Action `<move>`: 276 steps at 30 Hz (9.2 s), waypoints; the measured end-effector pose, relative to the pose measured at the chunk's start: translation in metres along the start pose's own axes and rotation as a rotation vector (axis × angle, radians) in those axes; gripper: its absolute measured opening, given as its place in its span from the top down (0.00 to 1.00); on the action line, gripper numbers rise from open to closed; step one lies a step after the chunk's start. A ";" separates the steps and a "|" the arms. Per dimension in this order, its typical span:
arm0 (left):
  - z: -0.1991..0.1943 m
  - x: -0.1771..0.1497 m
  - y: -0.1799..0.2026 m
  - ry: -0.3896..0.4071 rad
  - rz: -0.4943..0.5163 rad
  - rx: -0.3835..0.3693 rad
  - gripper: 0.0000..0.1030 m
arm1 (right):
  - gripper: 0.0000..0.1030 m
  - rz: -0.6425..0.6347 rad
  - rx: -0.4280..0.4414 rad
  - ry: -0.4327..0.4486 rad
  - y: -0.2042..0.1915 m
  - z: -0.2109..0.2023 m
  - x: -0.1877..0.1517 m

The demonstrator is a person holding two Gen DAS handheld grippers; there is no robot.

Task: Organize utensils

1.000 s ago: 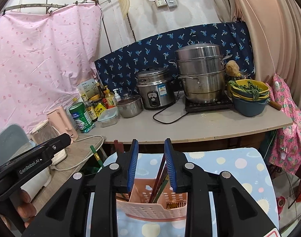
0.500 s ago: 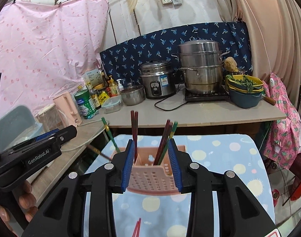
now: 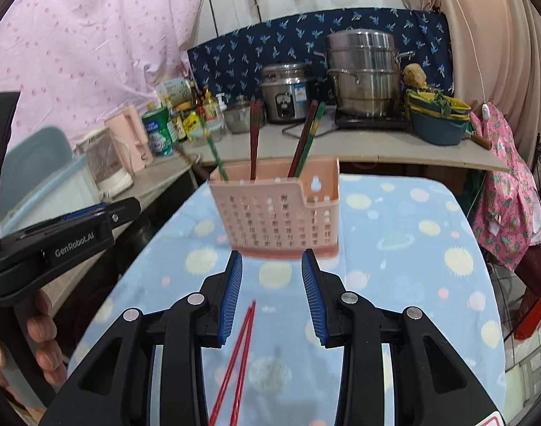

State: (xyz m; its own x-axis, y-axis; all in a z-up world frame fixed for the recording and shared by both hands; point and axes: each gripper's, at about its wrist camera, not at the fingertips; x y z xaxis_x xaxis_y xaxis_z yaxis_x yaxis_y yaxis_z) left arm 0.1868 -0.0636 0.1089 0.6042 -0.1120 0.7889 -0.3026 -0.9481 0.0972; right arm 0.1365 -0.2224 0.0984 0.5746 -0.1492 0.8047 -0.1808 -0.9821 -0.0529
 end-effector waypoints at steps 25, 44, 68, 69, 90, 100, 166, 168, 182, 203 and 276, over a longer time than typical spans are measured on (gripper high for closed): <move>-0.003 -0.154 -0.024 -0.276 -0.005 0.037 0.61 | 0.67 -0.076 0.029 -0.286 -0.022 -0.002 -0.160; -0.005 -0.174 -0.023 -0.316 0.006 0.032 0.52 | 0.81 -0.125 0.054 -0.336 -0.045 0.010 -0.183; 0.005 -0.193 0.024 -0.371 0.075 -0.069 0.34 | 0.93 0.035 -0.065 -0.326 0.025 -0.003 -0.192; 0.006 -0.194 0.026 -0.375 0.076 -0.071 0.34 | 0.93 0.033 -0.067 -0.325 0.025 -0.003 -0.192; 0.012 -0.200 0.022 -0.409 0.052 -0.109 0.84 | 0.93 0.024 -0.073 -0.322 0.025 -0.003 -0.193; 0.009 -0.197 0.019 -0.417 0.025 -0.143 0.93 | 0.93 0.025 -0.070 -0.325 0.024 -0.004 -0.193; -0.060 0.159 0.000 0.243 -0.041 -0.213 0.93 | 0.93 0.137 0.068 0.298 0.038 -0.039 0.163; -0.059 0.175 -0.001 0.273 -0.045 -0.209 0.93 | 0.93 0.136 0.062 0.317 0.034 -0.033 0.181; 0.028 0.190 -0.018 0.214 -0.088 -0.147 0.93 | 0.93 0.119 0.018 0.230 0.018 0.066 0.200; 0.047 0.163 -0.015 0.165 -0.068 -0.072 0.66 | 0.66 0.081 -0.009 0.147 0.013 0.090 0.169; 0.018 -0.020 0.008 -0.104 0.026 0.125 0.07 | 0.05 0.010 -0.198 -0.035 0.023 0.008 -0.010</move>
State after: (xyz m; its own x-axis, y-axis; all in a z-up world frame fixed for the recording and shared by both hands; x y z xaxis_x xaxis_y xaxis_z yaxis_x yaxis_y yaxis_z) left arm 0.1855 -0.0747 0.0825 0.6726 -0.1614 0.7222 -0.2294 -0.9733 -0.0039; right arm 0.1329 -0.2447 0.0845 0.5987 -0.1658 0.7836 -0.3379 -0.9393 0.0595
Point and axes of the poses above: each gripper's, at about its wrist camera, not at the fingertips, and z roughly the way its jaws point, y to its right, x to its top, and after that the axes turned 9 degrees about -x, right-handed
